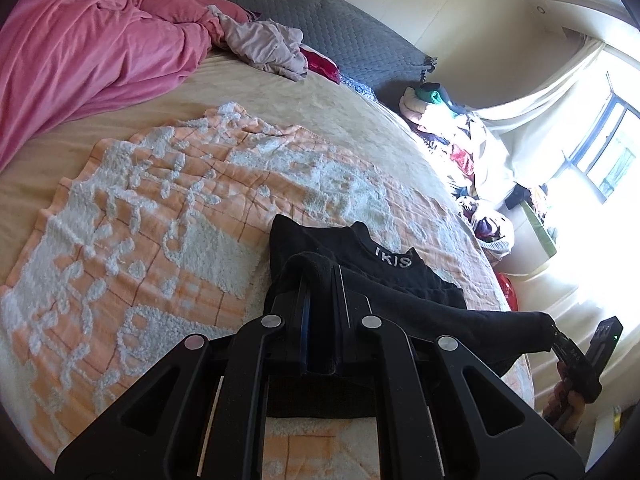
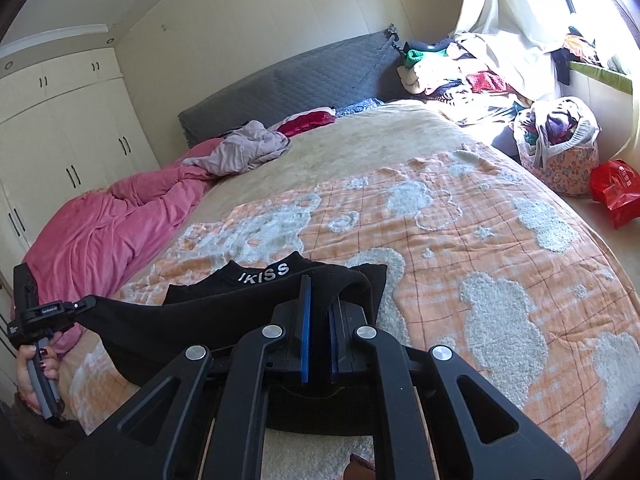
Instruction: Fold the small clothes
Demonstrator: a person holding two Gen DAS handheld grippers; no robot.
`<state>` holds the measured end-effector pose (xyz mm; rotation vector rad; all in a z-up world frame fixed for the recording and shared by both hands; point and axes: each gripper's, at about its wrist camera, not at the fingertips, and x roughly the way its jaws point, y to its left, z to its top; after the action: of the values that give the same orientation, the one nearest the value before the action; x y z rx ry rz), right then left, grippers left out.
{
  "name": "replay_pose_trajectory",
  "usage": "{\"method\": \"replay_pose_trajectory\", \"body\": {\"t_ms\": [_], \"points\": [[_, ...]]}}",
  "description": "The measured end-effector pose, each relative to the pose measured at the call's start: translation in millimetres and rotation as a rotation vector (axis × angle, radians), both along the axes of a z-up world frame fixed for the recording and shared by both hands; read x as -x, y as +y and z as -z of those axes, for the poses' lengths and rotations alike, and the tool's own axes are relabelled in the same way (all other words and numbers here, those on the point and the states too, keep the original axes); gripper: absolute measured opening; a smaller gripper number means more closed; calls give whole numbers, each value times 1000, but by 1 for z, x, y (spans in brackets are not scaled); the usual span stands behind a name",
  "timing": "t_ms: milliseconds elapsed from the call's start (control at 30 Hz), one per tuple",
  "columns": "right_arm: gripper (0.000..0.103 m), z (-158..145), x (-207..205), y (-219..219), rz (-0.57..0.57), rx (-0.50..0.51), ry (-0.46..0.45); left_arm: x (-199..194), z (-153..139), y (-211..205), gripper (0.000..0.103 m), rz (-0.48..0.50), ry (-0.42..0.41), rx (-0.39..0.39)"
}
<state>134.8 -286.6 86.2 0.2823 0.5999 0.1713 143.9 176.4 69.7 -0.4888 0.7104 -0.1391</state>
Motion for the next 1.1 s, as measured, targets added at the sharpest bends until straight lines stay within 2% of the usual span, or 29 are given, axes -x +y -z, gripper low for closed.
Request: {"method": "replay_pose_trajectory", "body": {"t_ms": [200, 367, 633, 667, 733, 767, 800, 933, 1067, 1100], "points": [[6, 12, -27, 3, 14, 21, 25, -20, 7, -4, 3, -21, 5, -60], [6, 35, -48, 0, 36, 17, 75, -36, 23, -6, 3, -16, 21, -95], [8, 66, -61, 1, 50, 66, 128, -43, 38, -15, 5, 13, 13, -145], [10, 67, -60, 3, 49, 76, 127, -43, 38, -16, 7, 12, 14, -152], [24, 68, -59, 6, 64, 115, 124, -42, 39, -17, 21, 5, 12, -159], [44, 67, -57, 7, 77, 134, 116, -40, 38, -17, 32, -1, 8, -162], [48, 67, -55, 6, 83, 135, 109, -40, 37, -16, 34, -4, 5, -168], [48, 61, -44, 7, 76, 140, 72, -33, 37, -20, 34, 0, 9, -183], [48, 53, -30, 25, 11, 201, 21, -20, 35, -36, 34, 45, 2, -239], [46, 53, -26, 31, -16, 216, 15, -18, 35, -39, 34, 57, 2, -247]]}}
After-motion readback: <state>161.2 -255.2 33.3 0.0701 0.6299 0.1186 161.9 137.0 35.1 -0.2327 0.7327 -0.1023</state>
